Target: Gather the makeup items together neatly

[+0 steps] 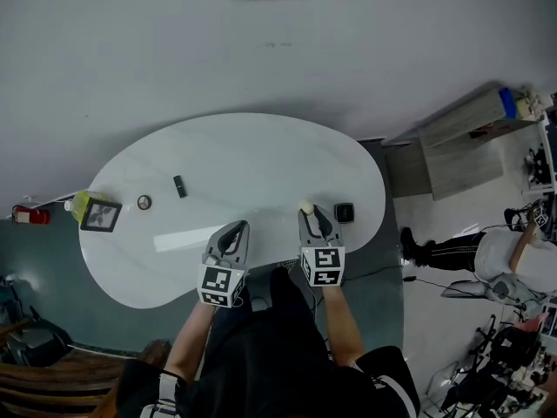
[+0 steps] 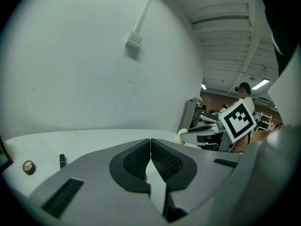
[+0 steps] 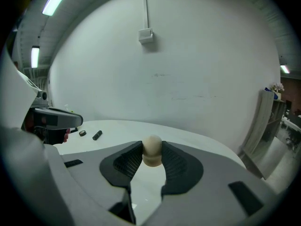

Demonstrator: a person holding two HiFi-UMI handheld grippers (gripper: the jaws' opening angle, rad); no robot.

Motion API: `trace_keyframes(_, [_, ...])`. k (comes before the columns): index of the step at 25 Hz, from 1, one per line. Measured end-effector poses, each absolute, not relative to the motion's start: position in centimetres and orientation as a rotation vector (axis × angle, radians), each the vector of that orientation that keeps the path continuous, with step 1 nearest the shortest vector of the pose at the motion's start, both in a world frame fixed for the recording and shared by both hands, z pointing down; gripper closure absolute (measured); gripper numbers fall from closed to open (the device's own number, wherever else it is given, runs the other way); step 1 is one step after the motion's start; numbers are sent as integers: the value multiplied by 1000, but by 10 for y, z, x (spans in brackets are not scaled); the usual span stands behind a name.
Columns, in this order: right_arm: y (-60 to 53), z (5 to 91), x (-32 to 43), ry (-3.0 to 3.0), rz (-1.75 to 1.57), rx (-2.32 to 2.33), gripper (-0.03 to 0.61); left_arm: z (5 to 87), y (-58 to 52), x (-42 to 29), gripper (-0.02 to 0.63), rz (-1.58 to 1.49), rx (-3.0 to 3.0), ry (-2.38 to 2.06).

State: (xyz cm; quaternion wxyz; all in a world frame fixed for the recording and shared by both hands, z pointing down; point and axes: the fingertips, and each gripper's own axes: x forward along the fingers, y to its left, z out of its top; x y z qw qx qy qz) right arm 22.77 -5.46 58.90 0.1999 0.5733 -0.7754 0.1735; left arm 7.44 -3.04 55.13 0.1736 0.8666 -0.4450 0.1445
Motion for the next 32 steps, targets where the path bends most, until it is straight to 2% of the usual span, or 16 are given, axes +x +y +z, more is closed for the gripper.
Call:
trace_keyframes(13, [-40,626,293,-2063,569,1679,434,576,-33,136,594,480,2483,-1133])
trace_keyframes(32, [-36,705,306,-2015,691,1607,434,619,-25,150,594,572,2407,-1109])
